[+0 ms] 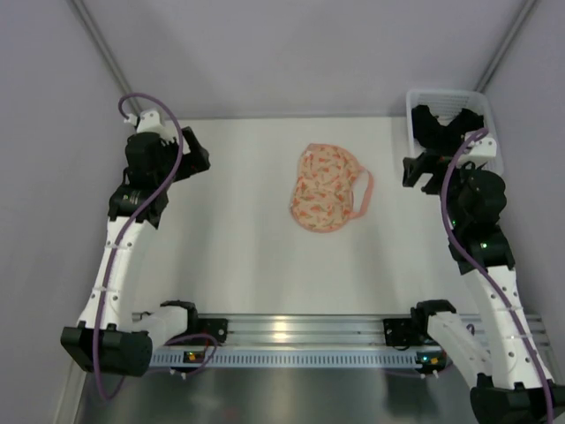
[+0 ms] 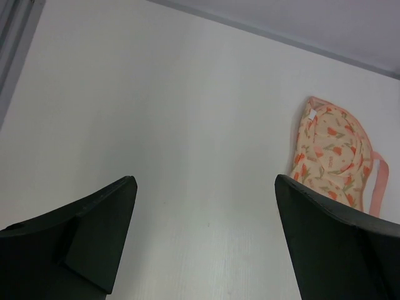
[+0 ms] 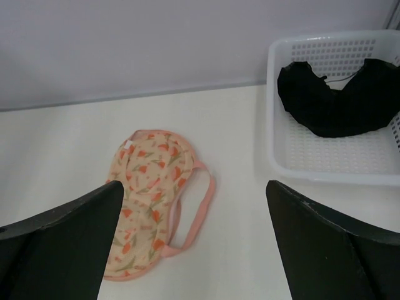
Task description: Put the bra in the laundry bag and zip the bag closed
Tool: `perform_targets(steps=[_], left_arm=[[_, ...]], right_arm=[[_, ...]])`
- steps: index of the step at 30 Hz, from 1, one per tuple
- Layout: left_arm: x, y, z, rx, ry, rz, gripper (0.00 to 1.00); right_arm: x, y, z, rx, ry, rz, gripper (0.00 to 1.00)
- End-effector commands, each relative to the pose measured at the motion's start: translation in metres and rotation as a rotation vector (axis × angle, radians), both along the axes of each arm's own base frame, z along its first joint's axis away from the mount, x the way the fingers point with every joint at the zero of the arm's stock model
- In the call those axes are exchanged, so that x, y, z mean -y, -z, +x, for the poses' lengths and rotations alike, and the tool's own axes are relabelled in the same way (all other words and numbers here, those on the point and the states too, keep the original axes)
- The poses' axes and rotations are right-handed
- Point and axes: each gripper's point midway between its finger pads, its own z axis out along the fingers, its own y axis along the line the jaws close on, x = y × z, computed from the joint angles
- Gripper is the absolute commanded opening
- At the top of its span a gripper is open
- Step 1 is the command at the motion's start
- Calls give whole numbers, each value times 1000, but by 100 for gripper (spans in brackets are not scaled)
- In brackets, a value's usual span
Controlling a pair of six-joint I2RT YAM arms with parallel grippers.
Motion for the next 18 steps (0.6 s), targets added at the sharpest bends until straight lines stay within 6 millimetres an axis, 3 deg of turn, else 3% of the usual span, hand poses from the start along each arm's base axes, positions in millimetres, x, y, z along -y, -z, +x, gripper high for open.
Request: perform_targets(steps=[1, 6, 10, 11, 13, 14, 16, 17, 18], left_arm=[[3, -10, -6, 33, 40, 18, 99], [25, -17, -6, 46, 164, -8, 98], [36, -29, -1, 71, 133, 53, 98], [65, -34, 0, 78, 189, 63, 98], [92, -33, 4, 76, 174, 95, 99], [136, -25, 3, 55, 262, 98, 98], [173, -21, 9, 71, 307, 51, 98], [200, -5, 10, 51, 349, 61, 98], [212, 1, 13, 49, 354, 67, 98]], right_arm=[[3, -2, 4, 25, 15, 15, 99], [-8, -5, 4, 46, -44, 34, 99], [-16, -3, 5, 74, -81, 75, 99], [-18, 7, 7, 56, -90, 70, 99], [-19, 15, 11, 37, -93, 69, 99], [-19, 18, 14, 22, -89, 72, 99], [-20, 20, 14, 12, -94, 85, 100], [-20, 26, 13, 2, -90, 88, 100], [-18, 27, 13, 4, -78, 92, 99]])
